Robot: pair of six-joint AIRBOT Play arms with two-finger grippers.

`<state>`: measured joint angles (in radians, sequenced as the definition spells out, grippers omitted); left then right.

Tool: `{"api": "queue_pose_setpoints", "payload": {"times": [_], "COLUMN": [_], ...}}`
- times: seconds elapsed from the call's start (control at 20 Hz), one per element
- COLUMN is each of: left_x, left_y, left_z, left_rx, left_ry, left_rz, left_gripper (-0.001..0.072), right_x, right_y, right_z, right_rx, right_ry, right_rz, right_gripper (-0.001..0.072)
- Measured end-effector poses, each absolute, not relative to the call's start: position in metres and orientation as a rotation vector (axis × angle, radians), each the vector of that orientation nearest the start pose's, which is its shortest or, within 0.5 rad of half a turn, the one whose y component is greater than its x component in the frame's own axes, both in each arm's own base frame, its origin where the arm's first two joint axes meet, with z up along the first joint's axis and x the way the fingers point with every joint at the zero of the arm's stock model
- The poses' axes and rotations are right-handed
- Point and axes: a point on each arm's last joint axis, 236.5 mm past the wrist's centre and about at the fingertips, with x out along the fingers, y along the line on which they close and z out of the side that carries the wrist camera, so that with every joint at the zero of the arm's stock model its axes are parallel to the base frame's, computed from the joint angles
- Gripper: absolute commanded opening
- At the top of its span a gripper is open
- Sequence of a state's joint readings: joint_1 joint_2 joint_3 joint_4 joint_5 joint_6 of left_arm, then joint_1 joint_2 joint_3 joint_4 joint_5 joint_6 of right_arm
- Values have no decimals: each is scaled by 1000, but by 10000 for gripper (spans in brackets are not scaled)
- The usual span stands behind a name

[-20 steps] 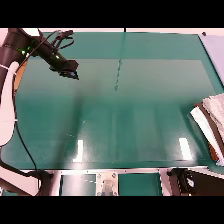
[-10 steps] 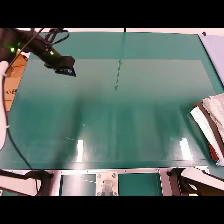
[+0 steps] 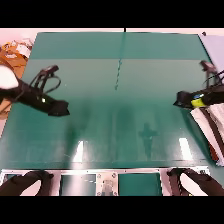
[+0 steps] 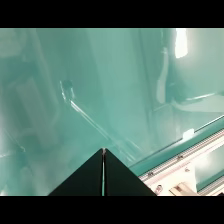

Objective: Fold the shirts.

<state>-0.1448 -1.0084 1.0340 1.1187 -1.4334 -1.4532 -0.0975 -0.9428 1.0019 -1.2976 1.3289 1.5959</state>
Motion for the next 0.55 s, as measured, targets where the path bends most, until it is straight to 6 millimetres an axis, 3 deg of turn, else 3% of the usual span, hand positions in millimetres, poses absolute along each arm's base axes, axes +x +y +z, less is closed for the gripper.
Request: {"api": "queue_pose_setpoints", "payload": {"times": [0.2, 0.55], "left_x": [245, 247], "left_y": [-139, -138], "left_z": [47, 42], "left_rx": [-191, -204], "left_ry": [1391, 1363], "left_rz": [-507, -492], "left_gripper": [20, 20], "right_x": [286, 281], "right_y": [65, 78], "right_z": [50, 46], "right_rx": [231, 198], "right_ry": [1266, 1270], "right_rz": [178, 213], "right_gripper": [9, 9]}}
